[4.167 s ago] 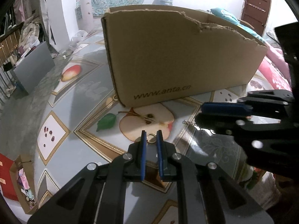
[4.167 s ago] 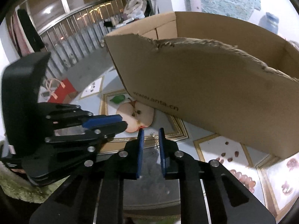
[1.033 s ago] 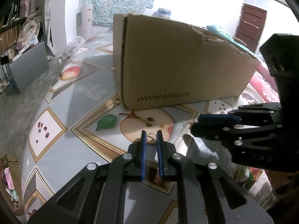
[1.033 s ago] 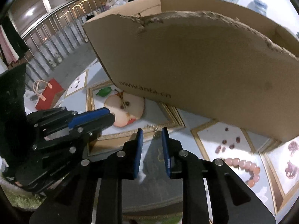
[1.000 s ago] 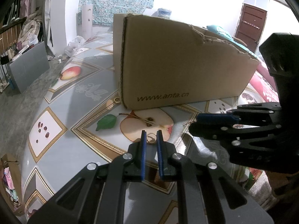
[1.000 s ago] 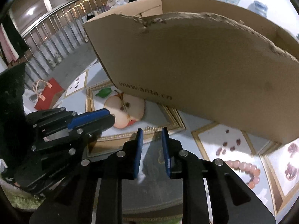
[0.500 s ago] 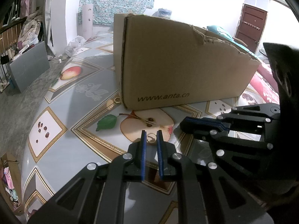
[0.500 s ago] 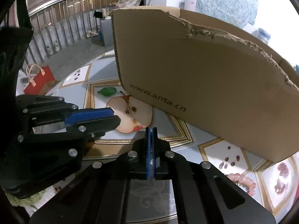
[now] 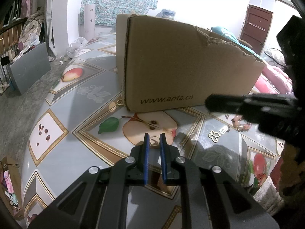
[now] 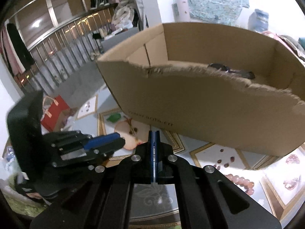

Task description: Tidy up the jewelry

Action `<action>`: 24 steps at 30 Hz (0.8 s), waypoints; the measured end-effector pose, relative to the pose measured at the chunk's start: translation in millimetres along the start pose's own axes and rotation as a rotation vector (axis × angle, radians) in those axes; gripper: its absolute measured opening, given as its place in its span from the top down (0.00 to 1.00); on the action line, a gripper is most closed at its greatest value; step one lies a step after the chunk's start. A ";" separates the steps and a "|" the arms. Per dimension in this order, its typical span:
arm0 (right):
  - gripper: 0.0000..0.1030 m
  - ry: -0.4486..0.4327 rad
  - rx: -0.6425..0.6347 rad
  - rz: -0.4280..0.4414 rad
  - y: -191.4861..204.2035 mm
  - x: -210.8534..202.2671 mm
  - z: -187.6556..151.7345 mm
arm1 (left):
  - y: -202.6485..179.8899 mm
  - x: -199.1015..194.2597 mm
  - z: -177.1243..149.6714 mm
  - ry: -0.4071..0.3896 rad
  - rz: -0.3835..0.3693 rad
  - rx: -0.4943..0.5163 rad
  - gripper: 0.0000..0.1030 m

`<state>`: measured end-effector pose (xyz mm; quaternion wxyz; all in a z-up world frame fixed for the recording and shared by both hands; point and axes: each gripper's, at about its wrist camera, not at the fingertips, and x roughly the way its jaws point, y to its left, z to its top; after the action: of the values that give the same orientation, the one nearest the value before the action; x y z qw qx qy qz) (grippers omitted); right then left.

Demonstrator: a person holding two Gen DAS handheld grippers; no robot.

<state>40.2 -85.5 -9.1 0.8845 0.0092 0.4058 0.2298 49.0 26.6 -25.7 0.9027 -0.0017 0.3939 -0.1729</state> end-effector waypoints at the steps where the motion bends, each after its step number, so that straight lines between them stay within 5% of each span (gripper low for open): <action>1: 1.00 -0.004 0.007 0.005 -0.6 -1.7 2.6 | 0.0 0.0 0.0 0.000 0.000 -0.001 0.90; 17: 1.00 -0.150 0.060 0.015 -12.4 -55.2 30.1 | -5.5 -15.3 6.5 -0.036 -0.016 0.021 0.90; 24: 1.00 -0.232 0.034 0.060 -15.3 -75.7 58.4 | -18.7 -65.8 37.9 -0.147 -0.061 0.055 0.90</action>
<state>45.7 -120.6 81.0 0.9180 0.0627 0.3042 0.2465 28.8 24.6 49.8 0.9232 -0.0018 0.3215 -0.2105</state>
